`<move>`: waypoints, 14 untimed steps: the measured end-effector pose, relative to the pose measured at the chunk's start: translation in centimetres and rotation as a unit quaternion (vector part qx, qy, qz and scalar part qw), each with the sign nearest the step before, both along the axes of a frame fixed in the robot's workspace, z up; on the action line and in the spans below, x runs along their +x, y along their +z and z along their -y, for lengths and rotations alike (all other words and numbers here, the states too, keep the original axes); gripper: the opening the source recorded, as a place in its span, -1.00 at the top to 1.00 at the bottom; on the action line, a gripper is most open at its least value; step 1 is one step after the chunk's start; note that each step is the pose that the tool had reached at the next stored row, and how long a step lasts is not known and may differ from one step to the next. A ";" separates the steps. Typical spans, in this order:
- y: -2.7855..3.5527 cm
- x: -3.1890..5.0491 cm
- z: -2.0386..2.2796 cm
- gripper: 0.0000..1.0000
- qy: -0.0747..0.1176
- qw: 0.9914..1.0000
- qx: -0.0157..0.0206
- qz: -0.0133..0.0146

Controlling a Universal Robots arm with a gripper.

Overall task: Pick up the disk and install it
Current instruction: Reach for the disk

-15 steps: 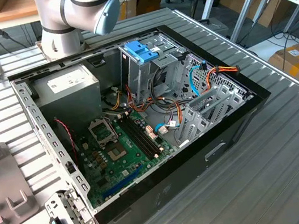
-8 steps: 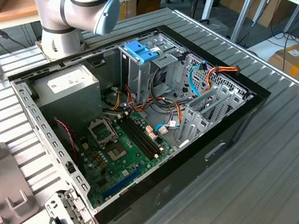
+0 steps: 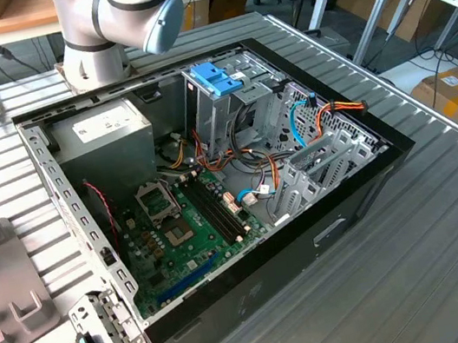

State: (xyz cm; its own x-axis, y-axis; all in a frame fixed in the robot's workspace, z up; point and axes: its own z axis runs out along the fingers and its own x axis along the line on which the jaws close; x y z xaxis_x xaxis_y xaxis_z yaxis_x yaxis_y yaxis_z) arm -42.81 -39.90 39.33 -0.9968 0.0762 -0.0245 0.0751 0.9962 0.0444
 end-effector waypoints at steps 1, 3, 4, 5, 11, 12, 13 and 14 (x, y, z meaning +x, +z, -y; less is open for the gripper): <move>0.00 -0.02 0.00 0.79 0.000 1.000 0.000 0.000; 0.00 -0.08 0.00 0.79 0.000 1.000 0.000 0.000; 0.00 -0.11 0.00 0.79 0.000 1.000 0.000 0.000; 0.00 -0.14 0.00 0.79 0.000 1.000 0.000 0.000; 0.01 -0.32 0.00 0.79 0.000 1.000 0.000 0.000; 0.00 -0.37 0.00 0.79 0.000 1.000 0.000 0.000; 0.00 -0.41 0.00 0.79 0.000 1.000 0.000 0.000; 0.00 -0.44 0.00 0.79 0.000 1.000 0.000 0.000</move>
State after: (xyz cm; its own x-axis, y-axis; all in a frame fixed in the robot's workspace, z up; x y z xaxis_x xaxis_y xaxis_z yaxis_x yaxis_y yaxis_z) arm -43.25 -39.89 39.33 -0.9968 0.0762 -0.0245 0.0751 0.9962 0.0444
